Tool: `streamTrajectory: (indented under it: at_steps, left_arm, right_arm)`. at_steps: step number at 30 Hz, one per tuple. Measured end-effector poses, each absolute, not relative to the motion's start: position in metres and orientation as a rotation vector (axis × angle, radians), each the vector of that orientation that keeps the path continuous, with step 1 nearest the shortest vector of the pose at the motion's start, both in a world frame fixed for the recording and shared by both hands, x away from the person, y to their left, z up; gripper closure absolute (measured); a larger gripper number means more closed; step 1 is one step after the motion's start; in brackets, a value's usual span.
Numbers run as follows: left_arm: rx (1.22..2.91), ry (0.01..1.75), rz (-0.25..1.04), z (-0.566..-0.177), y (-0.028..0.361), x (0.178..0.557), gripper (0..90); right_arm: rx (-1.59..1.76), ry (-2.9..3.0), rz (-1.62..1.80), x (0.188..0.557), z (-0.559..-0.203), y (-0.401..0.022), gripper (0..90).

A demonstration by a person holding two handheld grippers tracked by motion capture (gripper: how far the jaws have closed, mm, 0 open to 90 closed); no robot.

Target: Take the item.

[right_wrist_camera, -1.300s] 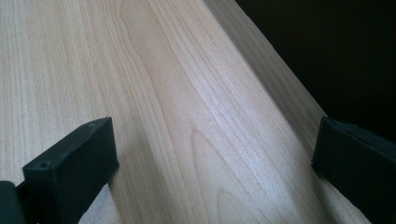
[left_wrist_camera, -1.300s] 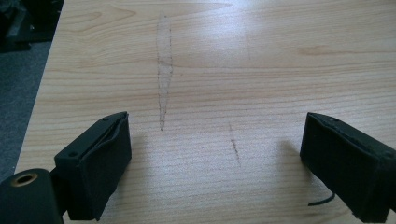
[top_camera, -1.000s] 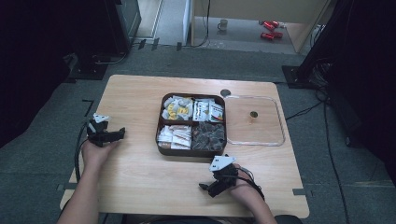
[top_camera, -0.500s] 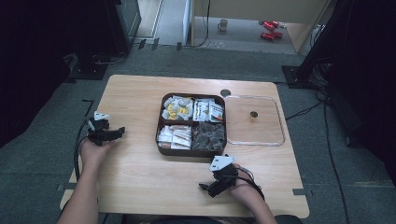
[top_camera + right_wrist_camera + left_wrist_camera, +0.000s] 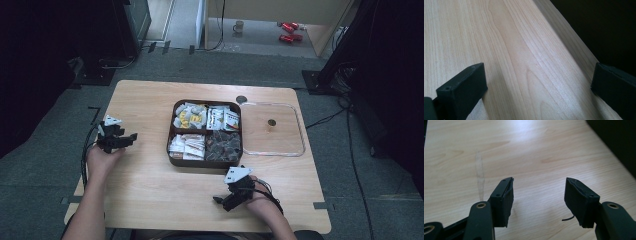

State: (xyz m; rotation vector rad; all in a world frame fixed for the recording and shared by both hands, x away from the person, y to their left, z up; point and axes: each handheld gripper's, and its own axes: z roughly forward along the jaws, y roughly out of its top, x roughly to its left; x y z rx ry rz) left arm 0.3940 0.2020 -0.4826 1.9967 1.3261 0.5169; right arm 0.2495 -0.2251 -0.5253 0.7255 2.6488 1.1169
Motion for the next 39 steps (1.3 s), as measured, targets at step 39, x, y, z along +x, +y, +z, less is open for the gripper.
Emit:
streamTrajectory:
  at_steps: [39]
  left_arm:
    - [2.079, 0.952, 0.291, -0.435, 0.128, 0.381, 52.6]
  right_arm:
    - [0.724, 2.650, 1.116, 0.250, -0.525, -0.225, 0.0]
